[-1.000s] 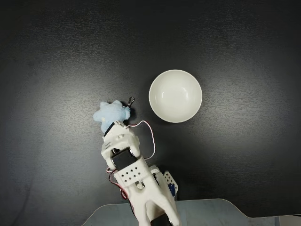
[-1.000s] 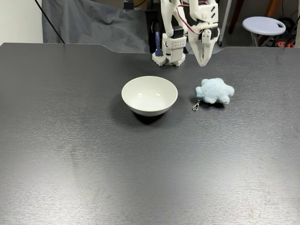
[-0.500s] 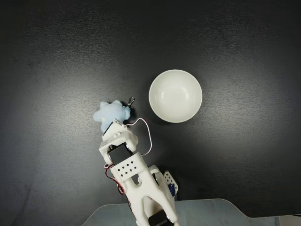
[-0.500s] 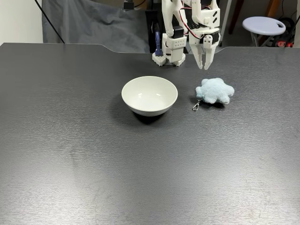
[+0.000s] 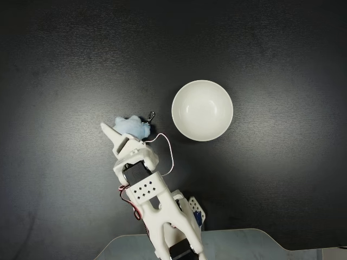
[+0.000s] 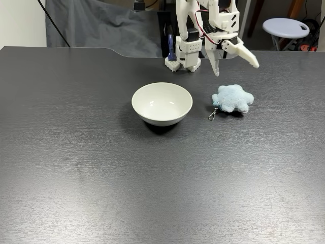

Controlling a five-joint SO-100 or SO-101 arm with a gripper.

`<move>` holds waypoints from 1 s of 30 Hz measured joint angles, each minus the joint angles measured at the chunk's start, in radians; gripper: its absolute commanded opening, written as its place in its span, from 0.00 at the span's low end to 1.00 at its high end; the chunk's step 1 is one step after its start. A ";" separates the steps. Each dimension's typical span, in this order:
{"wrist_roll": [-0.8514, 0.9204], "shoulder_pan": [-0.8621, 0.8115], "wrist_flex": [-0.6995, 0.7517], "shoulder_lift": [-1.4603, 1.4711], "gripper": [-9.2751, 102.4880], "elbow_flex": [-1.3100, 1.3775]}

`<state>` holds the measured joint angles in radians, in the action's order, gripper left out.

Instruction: Grasp a skyblue doll and put it in the white bowl.

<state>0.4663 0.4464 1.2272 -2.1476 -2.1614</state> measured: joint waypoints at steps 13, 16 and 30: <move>0.000 0.002 0.000 0.359 0.68 0.230; 0.000 0.002 0.000 0.365 0.68 0.230; -0.006 0.002 -0.002 0.451 0.68 0.161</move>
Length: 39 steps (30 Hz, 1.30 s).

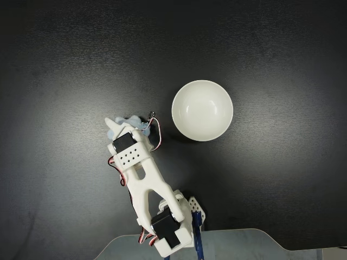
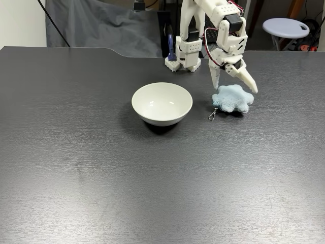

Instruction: Grasp a skyblue doll and put it in the white bowl.

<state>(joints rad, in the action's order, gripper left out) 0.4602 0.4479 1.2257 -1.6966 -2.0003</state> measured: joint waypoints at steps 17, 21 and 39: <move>0.000 0.000 -0.012 0.115 0.68 0.000; 0.000 0.000 -0.012 0.124 0.68 0.000; 0.000 0.044 -0.012 0.218 0.68 0.120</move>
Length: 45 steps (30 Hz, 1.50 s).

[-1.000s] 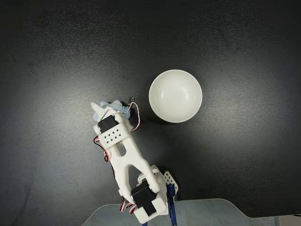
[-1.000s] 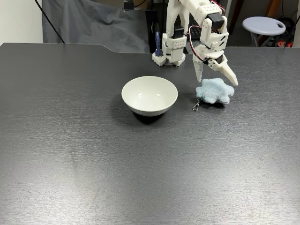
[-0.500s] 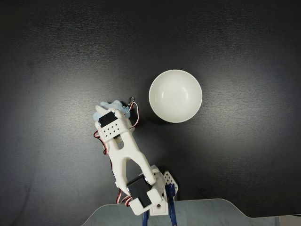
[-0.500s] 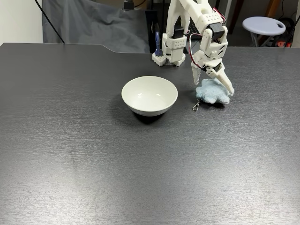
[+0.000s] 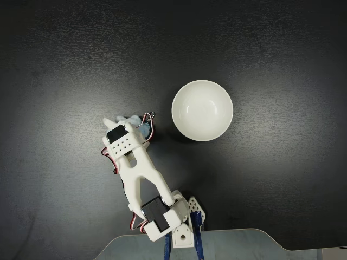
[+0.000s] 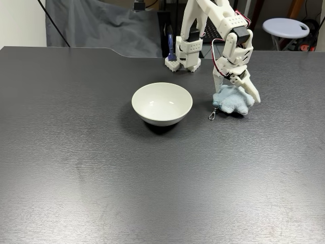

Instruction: Grasp a skyblue doll and put it in the white bowl.

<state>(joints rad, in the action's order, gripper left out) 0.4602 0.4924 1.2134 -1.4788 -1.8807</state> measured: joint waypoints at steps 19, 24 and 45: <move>0.005 0.002 -0.072 -0.003 0.07 0.003; 0.000 0.002 -0.104 -0.012 0.09 0.011; -0.095 -0.123 -0.035 -0.480 0.07 0.236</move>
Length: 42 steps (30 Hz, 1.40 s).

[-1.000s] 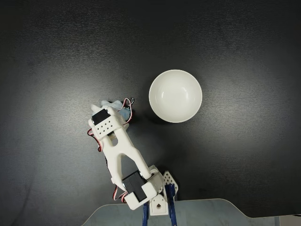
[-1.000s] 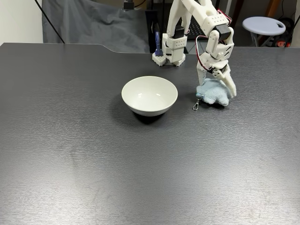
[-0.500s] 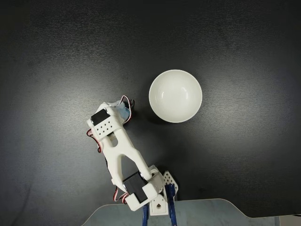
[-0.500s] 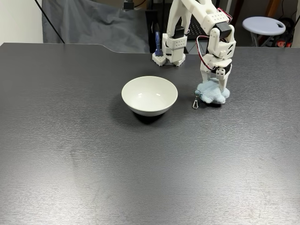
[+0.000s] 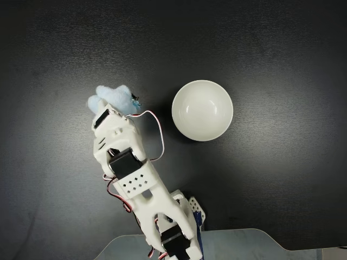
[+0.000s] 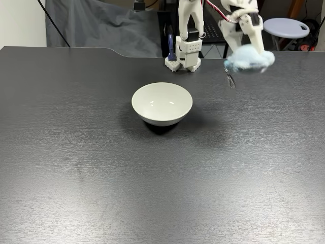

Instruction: Grasp a skyblue doll and put it in the white bowl.

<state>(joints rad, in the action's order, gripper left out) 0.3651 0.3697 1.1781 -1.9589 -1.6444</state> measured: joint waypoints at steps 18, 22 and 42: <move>-0.005 -0.696 0.043 -0.046 0.07 -0.106; -0.011 -0.707 0.043 -0.048 0.07 -0.224; -0.011 -0.698 0.043 -0.149 0.07 -0.288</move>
<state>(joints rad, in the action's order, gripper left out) 0.3543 -0.3283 1.2210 -2.1077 -1.9328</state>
